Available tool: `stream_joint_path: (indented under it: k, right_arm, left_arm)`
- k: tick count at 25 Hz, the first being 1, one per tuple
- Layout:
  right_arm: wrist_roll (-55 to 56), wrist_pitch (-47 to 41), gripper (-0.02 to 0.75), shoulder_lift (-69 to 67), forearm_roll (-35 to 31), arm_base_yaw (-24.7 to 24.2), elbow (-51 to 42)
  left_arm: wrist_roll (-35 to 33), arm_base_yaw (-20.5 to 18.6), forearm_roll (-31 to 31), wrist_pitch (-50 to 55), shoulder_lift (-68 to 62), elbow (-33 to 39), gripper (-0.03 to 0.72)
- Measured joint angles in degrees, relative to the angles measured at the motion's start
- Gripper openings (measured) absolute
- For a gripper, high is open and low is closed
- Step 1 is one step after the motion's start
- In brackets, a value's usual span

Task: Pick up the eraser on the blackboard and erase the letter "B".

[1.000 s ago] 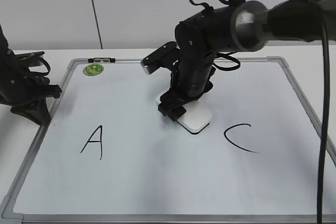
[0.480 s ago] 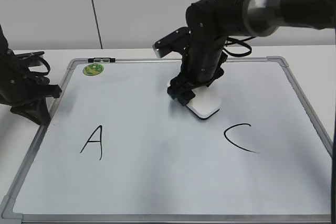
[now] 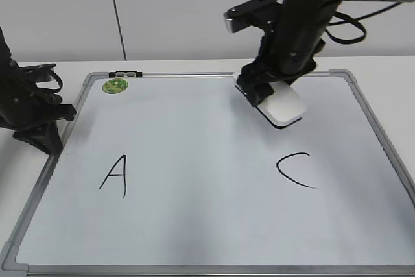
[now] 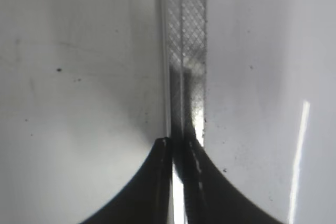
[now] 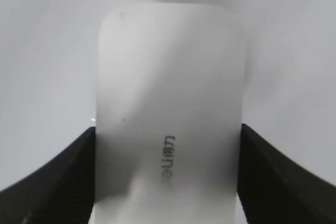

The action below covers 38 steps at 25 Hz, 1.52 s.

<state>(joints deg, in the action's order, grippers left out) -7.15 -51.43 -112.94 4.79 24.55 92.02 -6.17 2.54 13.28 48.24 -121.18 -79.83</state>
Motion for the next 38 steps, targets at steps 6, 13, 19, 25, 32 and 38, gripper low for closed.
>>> stream_joint_path:
  k: [6,13,19,25,32,38]
  right_arm:
    - [0.2,4.9,0.539,7.4,-2.7,-8.1,-13.7]
    - [0.4,7.0,0.539,9.9,-7.3,-20.9,-20.3]
    - [0.5,9.7,0.539,9.0,-7.9,-24.6,-20.4]
    - [2.2,13.6,0.539,4.8,-8.3,-24.7,-20.4]
    - [3.4,14.7,0.539,1.7,-8.3,-24.7,-20.6]
    - [4.5,15.0,0.539,1.5,-5.8,-24.7,-20.6]
  left_arm:
    - [0.0,0.0,-0.4,1.5,-0.6,-1.2,0.041]
    - [0.0,0.0,-0.5,2.0,-0.6,-1.3,0.041]
    - [0.0,0.0,-0.5,2.0,-0.6,-1.3,0.041]
    - [0.0,0.0,-0.5,2.0,-0.6,-1.3,0.041]
    - [0.0,0.0,-0.5,2.0,-0.6,-1.3,0.042]
    - [0.0,0.0,-0.5,2.1,-0.6,-1.3,0.044]
